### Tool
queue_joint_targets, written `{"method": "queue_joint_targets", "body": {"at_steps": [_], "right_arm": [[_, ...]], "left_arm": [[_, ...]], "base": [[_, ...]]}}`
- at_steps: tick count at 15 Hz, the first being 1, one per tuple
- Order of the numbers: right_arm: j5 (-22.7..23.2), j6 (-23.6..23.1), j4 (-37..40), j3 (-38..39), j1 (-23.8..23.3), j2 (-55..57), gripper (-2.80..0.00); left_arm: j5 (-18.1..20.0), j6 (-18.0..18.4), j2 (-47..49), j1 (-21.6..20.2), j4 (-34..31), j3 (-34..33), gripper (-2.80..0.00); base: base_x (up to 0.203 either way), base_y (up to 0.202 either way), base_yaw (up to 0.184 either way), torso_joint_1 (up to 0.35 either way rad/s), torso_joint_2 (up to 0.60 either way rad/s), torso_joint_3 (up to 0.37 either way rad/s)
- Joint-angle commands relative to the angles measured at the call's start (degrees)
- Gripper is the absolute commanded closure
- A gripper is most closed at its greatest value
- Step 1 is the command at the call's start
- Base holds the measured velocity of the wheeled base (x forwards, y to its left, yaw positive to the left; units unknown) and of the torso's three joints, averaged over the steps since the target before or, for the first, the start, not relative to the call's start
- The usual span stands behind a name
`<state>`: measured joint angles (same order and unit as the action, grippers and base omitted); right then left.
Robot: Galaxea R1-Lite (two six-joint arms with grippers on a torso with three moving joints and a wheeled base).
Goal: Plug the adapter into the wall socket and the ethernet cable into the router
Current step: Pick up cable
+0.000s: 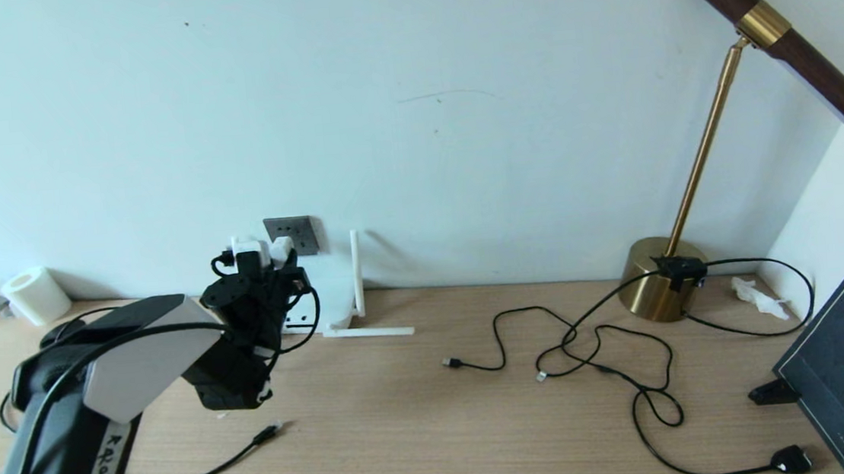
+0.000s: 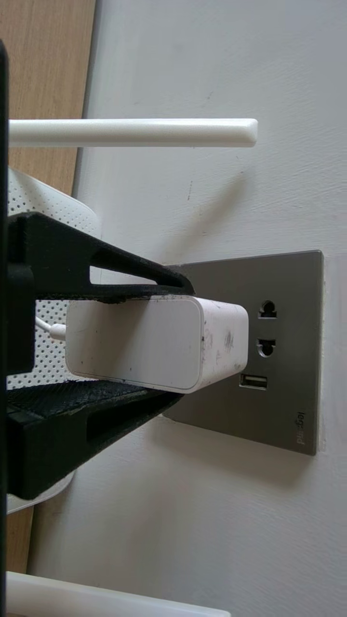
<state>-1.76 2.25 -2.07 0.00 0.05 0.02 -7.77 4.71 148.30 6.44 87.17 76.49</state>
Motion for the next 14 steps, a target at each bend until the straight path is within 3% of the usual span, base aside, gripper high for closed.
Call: {"method": "queue_joint_targets", "body": {"at_steps": [1,14], "right_arm": [[0.00,0.04,-0.04,0.62,-0.02,-0.02,-2.80],[0.00,0.04,-0.04,0.62,0.04,-0.02,-2.80]], "left_arm": [[-0.06,0.04,0.84,-0.02,0.49,1.74,0.00],[0.03,0.13,1.55,-0.11,0.49,3.43,0.00]], "base": [[0.000,0.000,0.000,0.000,0.00,0.000],[0.000,0.000,0.000,0.000,0.00,0.000]]}}
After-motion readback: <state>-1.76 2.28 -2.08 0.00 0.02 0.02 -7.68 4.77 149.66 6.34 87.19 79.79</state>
